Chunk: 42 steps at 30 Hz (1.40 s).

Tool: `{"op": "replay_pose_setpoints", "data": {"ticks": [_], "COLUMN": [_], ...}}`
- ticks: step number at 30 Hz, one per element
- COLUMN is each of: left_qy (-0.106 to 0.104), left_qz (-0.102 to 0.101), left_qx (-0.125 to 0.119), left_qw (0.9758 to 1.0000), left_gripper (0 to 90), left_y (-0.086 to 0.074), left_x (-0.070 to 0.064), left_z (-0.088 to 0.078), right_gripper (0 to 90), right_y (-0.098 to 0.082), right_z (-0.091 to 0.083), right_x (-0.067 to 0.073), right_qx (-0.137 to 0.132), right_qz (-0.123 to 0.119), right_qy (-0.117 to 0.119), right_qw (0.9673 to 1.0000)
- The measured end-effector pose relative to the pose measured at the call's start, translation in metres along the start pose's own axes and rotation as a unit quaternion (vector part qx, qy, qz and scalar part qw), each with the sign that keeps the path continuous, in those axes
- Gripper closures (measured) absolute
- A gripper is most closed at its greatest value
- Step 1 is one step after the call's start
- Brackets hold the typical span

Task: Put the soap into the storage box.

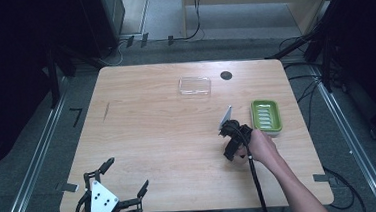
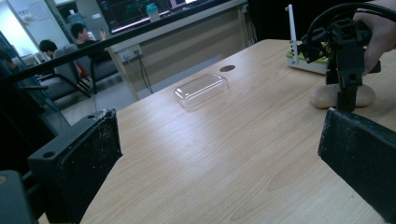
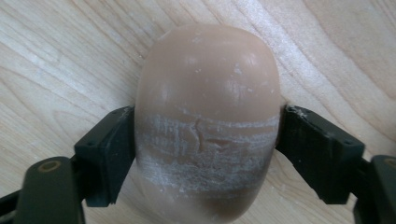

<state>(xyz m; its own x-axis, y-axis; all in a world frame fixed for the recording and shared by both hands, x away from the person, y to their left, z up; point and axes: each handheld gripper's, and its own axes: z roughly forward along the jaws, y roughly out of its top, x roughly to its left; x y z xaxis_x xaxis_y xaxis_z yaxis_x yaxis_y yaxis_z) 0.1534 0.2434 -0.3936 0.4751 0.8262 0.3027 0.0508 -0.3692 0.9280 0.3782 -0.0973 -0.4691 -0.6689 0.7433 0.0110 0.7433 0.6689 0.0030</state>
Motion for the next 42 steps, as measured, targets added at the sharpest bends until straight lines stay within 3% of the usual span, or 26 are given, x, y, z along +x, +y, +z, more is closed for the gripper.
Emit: {"op": "replay_pose_setpoints", "data": {"ticks": [6,8,25,42], "left_qy": [0.0,0.0,0.001,0.002], "left_qz": [0.0,-0.001,-0.001,-0.001], "left_qx": [0.0,0.0,0.001,-0.001], "left_qw": [1.0,1.0,1.0,1.0], "left_gripper": [0.0,0.0,0.0,0.0], "left_y": [0.0,0.0,0.0,0.0], "left_x": [0.0,0.0,0.0,0.0], "left_z": [0.0,0.0,0.0,-0.001], "right_gripper": [26.5,33.0,33.8,33.8], "right_y": [0.0,0.0,0.001,-0.003], "right_z": [-0.001,-0.003,-0.005,-0.022], "right_x": [0.001,0.002,0.003,0.004], "right_qx": [0.004,0.005,0.01,0.01], "right_qz": [-0.007,-0.014,-0.03,-0.041], "right_qy": [-0.004,-0.002,-0.004,-0.006], "right_qw": [1.0,0.9999,0.9995,0.9991]}}
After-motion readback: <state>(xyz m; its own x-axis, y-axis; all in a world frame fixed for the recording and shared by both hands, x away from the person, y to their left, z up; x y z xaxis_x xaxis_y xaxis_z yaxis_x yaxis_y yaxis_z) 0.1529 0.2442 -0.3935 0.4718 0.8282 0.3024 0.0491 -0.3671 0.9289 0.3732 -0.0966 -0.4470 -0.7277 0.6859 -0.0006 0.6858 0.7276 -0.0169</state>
